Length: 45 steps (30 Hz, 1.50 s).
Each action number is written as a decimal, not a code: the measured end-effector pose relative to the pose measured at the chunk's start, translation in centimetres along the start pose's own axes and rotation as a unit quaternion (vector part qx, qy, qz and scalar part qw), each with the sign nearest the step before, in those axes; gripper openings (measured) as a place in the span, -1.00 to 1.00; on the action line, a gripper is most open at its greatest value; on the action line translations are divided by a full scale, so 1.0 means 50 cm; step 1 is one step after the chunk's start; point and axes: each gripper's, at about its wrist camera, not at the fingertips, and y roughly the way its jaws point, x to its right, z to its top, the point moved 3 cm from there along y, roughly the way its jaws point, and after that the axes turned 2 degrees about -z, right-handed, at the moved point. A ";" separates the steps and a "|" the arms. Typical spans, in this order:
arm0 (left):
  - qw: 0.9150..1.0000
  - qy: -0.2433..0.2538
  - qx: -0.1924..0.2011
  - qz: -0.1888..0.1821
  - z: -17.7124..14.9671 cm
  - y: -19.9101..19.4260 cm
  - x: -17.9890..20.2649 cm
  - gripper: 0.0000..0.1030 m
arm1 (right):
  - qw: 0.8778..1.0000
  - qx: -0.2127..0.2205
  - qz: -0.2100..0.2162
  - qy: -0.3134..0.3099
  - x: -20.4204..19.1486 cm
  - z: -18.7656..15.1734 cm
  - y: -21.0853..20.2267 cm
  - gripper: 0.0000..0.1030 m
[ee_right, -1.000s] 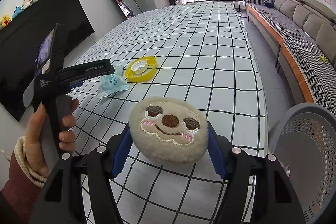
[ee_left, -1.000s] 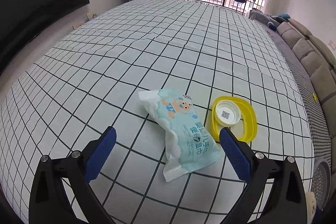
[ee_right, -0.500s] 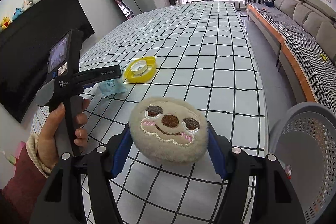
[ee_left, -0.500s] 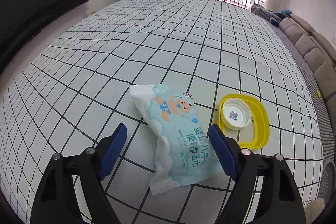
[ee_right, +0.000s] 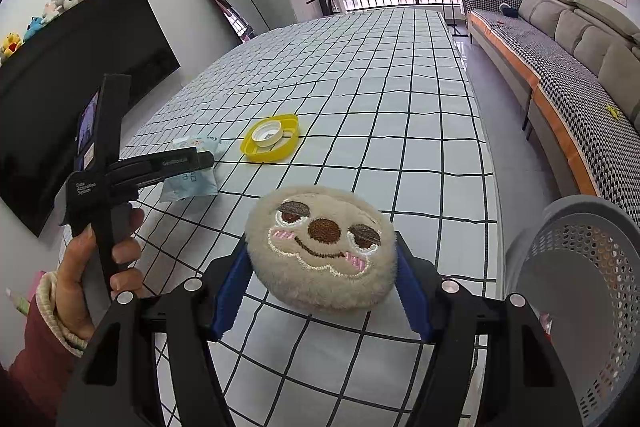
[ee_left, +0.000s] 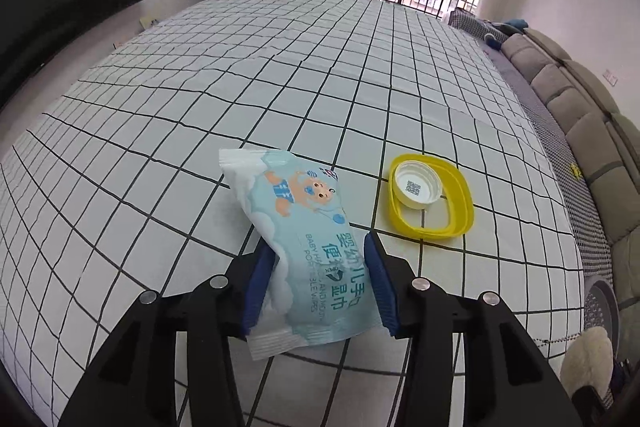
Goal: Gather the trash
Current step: 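Grasp the blue wipes packet with the left gripper while the right gripper holds the plush, then carry plush and wipes packet over the grey basket and open both grippers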
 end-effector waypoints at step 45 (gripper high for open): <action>0.962 0.224 0.026 -0.153 -0.259 -0.243 0.486 -0.13 | 0.975 0.045 -0.168 0.140 0.330 -0.183 -0.255 0.24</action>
